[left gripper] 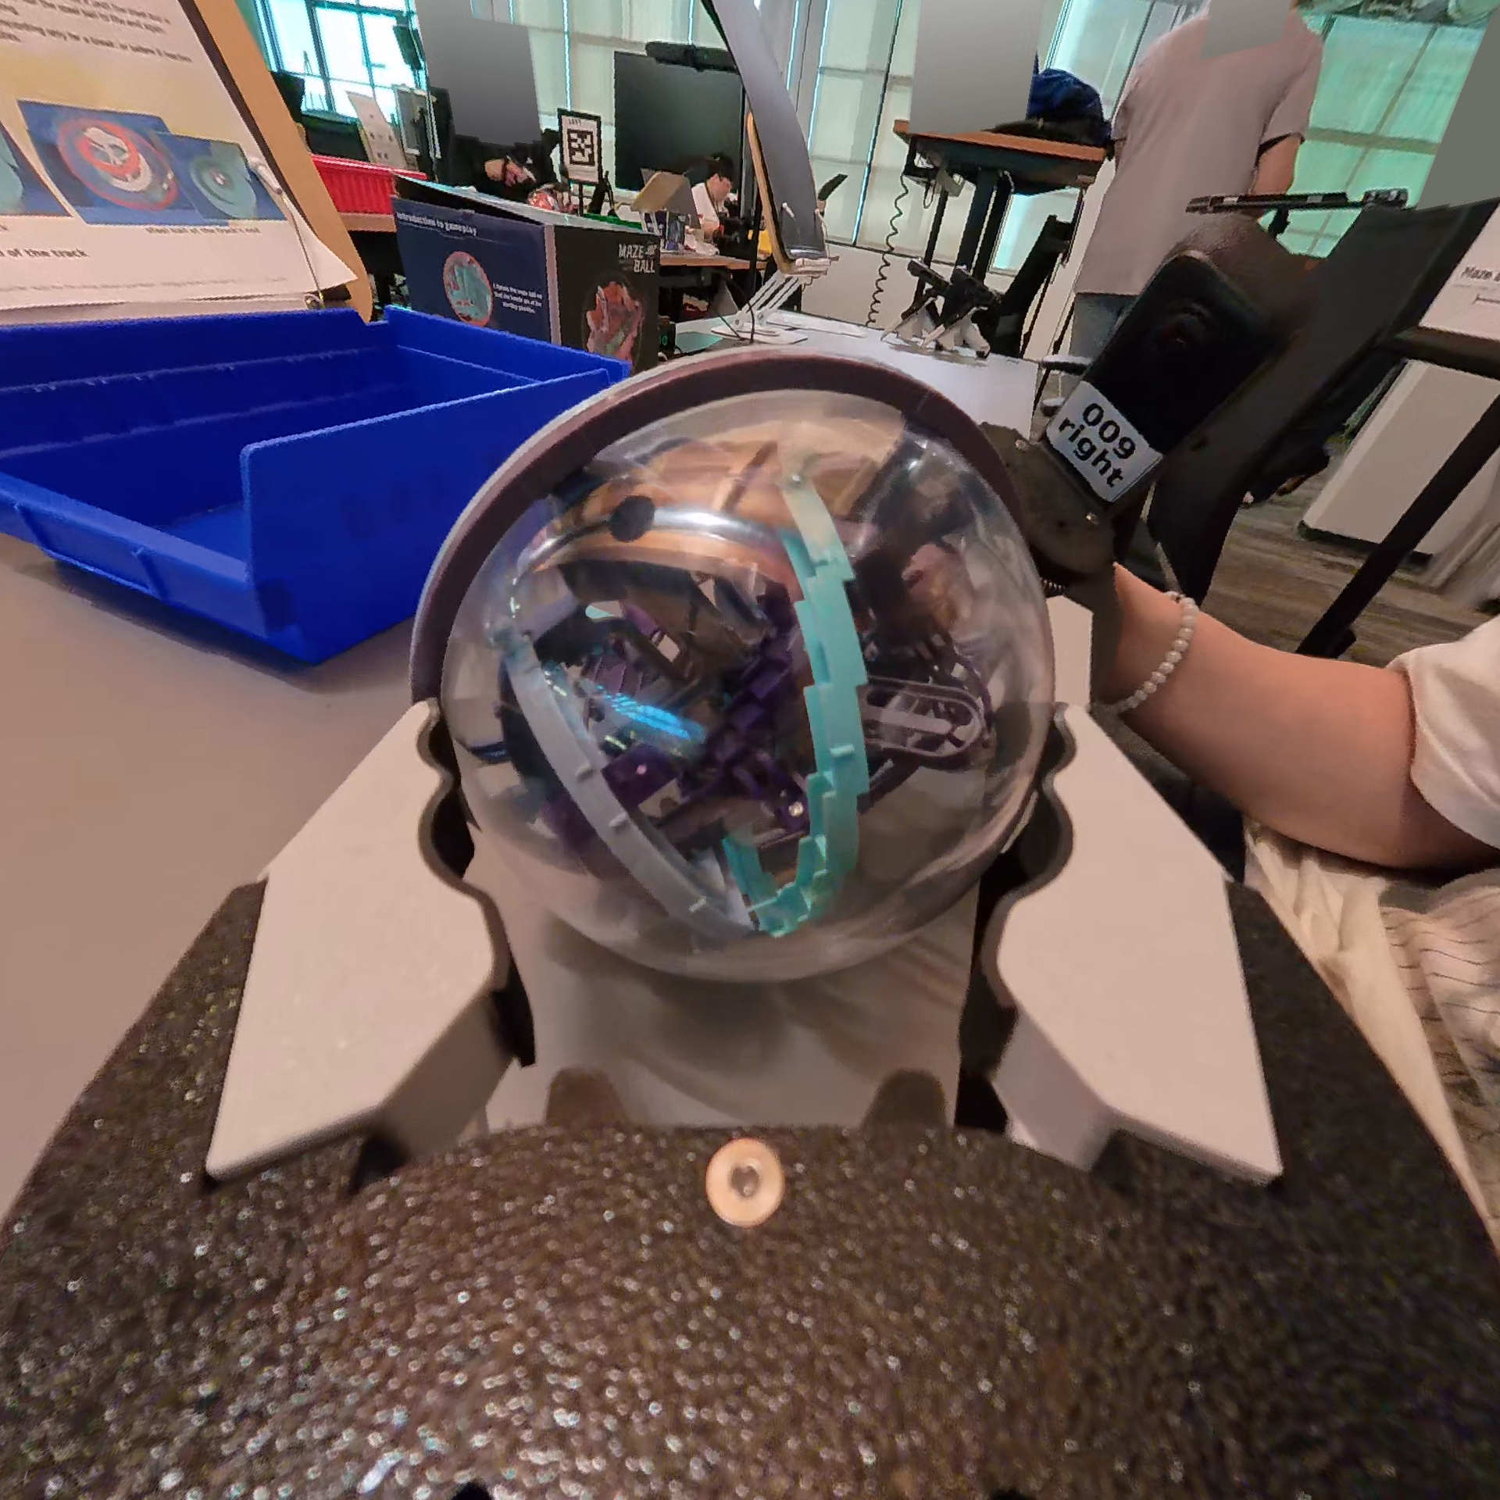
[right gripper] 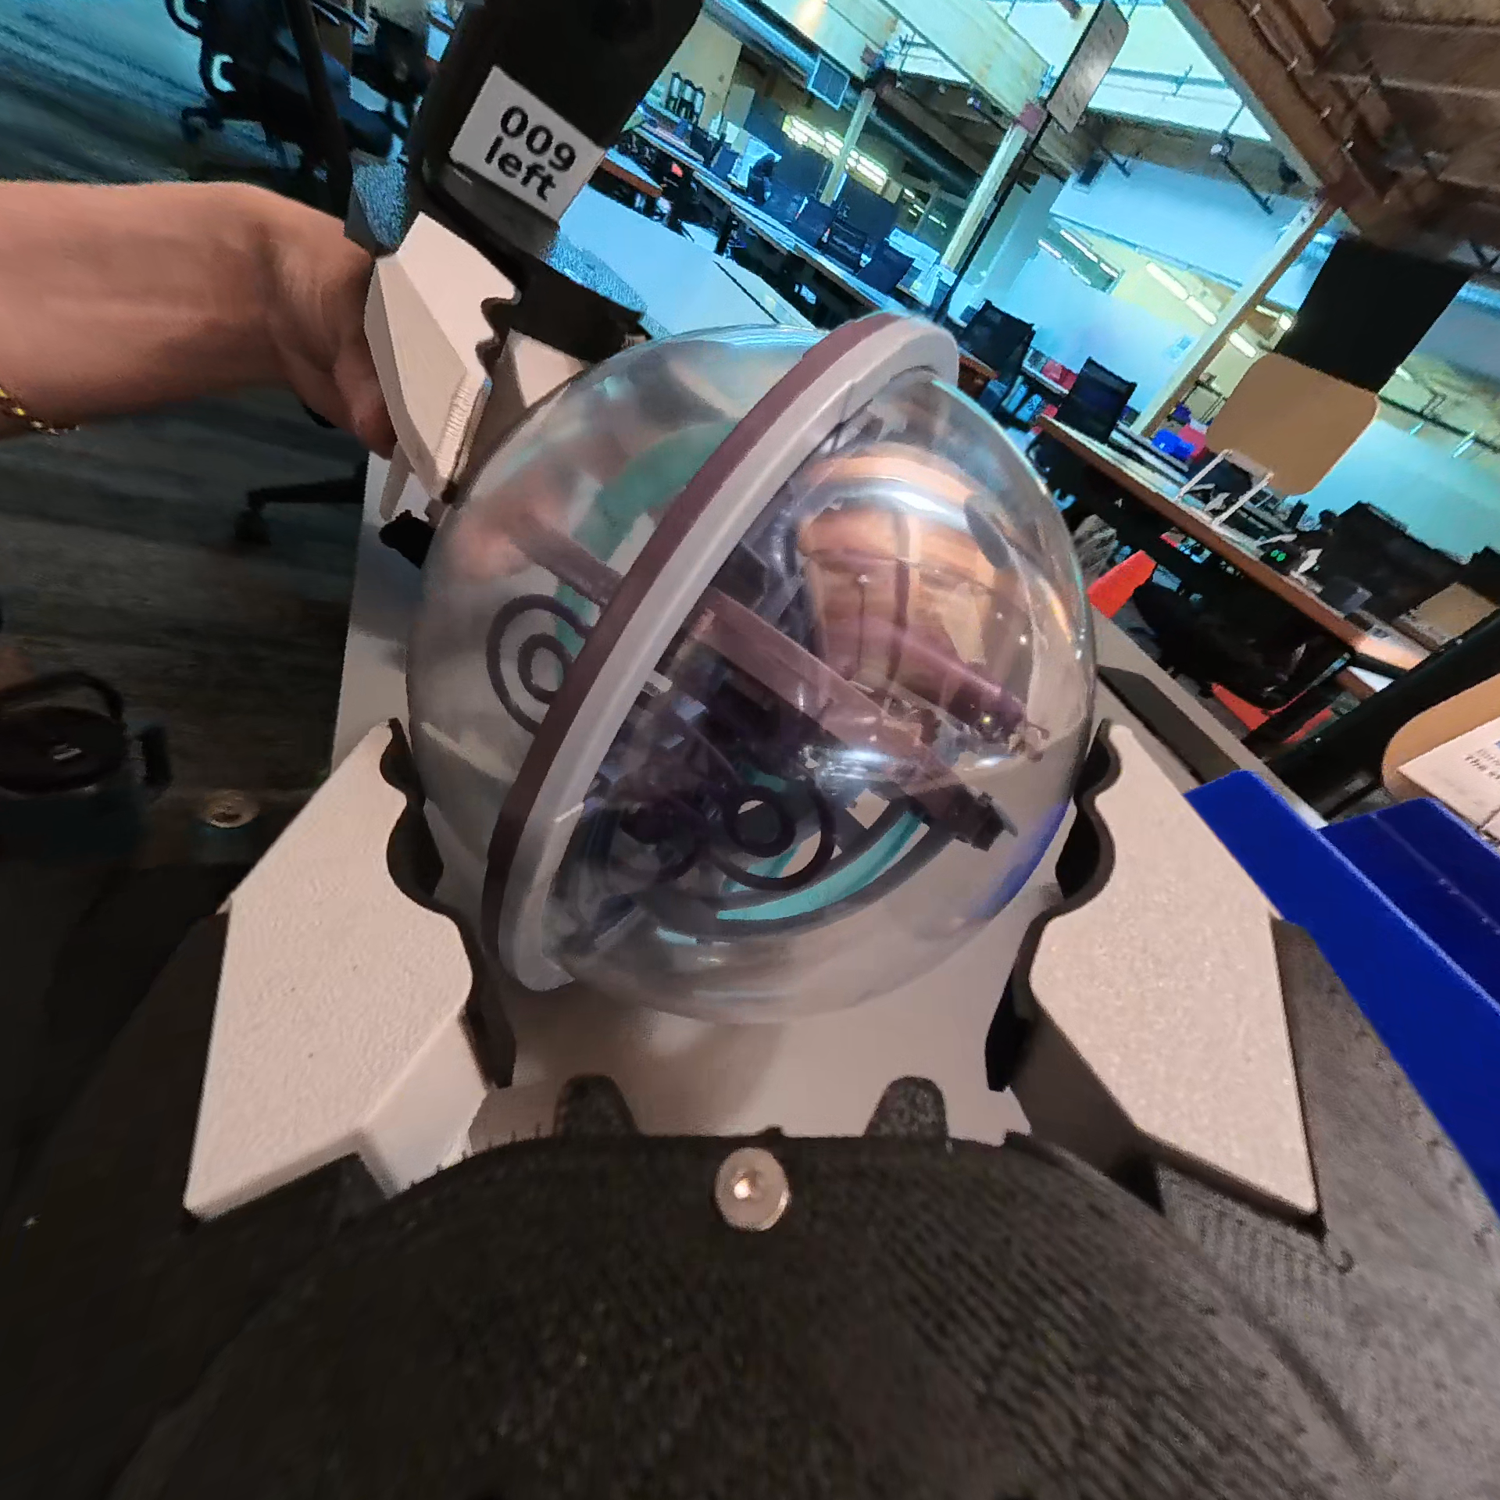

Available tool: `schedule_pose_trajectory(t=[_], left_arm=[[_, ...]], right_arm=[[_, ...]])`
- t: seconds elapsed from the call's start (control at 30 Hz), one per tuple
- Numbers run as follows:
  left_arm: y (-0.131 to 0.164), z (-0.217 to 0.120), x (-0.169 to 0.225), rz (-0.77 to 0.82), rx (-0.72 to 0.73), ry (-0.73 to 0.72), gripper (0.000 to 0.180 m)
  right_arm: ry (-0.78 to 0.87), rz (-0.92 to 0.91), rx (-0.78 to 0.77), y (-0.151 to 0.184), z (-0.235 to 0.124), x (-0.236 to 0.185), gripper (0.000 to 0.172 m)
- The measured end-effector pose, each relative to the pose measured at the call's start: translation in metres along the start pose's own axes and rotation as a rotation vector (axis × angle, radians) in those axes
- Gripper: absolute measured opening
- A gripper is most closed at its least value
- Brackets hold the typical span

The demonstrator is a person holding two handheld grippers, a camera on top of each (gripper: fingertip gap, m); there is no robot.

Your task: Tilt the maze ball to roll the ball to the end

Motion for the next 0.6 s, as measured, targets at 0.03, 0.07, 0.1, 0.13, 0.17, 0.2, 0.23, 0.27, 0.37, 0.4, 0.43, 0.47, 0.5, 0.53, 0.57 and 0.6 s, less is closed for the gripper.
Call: schedule_pose_trajectory(t=[0.03, 0.07, 0.1, 0.13, 0.17, 0.2, 0.23, 0.27, 0.37, 0.4, 0.43, 0.47, 0.5, 0.53, 0.57, 0.6], left_arm=[[-0.0002, 0.0005, -0.0005, -0.013, 0.006, 0.002, 0.135], [-0.0002, 0.001, -0.0011, -0.024, 0.013, 0.003, 0.135], [-0.0001, 0.0015, -0.0016, -0.034, 0.02, 0.004, 0.135], [-0.0003, 0.0021, -0.0019, -0.043, 0.026, 0.004, 0.135], [-0.0004, 0.0025, -0.0021, -0.049, 0.03, 0.004, 0.135], [-0.0006, 0.0028, -0.0021, -0.052, 0.031, 0.004, 0.135], [-0.0006, 0.0029, -0.002, -0.051, 0.03, 0.003, 0.135], [-0.0008, 0.0029, -0.0017, -0.049, 0.029, 0.003, 0.135], [-0.0013, 0.0027, -0.0013, -0.045, 0.025, 0.004, 0.134], [-0.0016, 0.0029, -0.0013, -0.047, 0.026, 0.003, 0.134], [-0.0018, 0.0033, -0.0014, -0.053, 0.029, 0.003, 0.134], [-0.0019, 0.0037, -0.0017, -0.059, 0.034, 0.002, 0.134], [-0.002, 0.0041, -0.0019, -0.063, 0.038, 0.002, 0.134], [-0.0023, 0.0047, -0.002, -0.067, 0.04, 0.001, 0.134], [-0.0027, 0.0052, -0.0017, -0.068, 0.039, 0.0, 0.134], [-0.0031, 0.0058, -0.0013, -0.066, 0.036, -0.003, 0.134]], right_arm=[[-0.002, 0.021, 0.004, 0.0003, -0.0003, 0.0006, 0.153], [-0.003, 0.039, 0.008, 0.001, -0.0005, 0.0011, 0.153], [-0.003, 0.056, 0.012, 0.0015, -0.0008, 0.0017, 0.153], [-0.004, 0.072, 0.013, 0.0019, -0.0009, 0.0021, 0.153], [-0.004, 0.085, 0.014, 0.0023, -0.0012, 0.0024, 0.153], [-0.005, 0.094, 0.015, 0.0028, -0.0015, 0.0026, 0.153], [-0.007, 0.103, 0.014, 0.0031, -0.0018, 0.0029, 0.153], [-0.01, 0.111, 0.01, 0.0033, -0.0022, 0.0032, 0.153], [-0.017, 0.136, -0.011, 0.0029, -0.0029, 0.0036, 0.153], [-0.018, 0.147, -0.02, 0.0028, -0.003, 0.0038, 0.153], [-0.018, 0.161, -0.029, 0.0026, -0.0029, 0.0041, 0.153], [-0.018, 0.174, -0.036, 0.0026, -0.003, 0.0041, 0.153], [-0.016, 0.186, -0.043, 0.0026, -0.0032, 0.0042, 0.153], [-0.016, 0.197, -0.053, 0.0025, -0.0034, 0.0044, 0.153], [-0.014, 0.203, -0.066, 0.0022, -0.0039, 0.0044, 0.152], [-0.011, 0.206, -0.084, 0.0017, -0.0047, 0.0043, 0.152]])
Point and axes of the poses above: each gripper's, where its closed fingertips meet, z out along the fingers, y out of its underside, x = y × z across the jaws, the point moved 10 cm from there along -z, back along the fingers, and after that the axes turned 1 degree about -x, right-handed, at the moved point
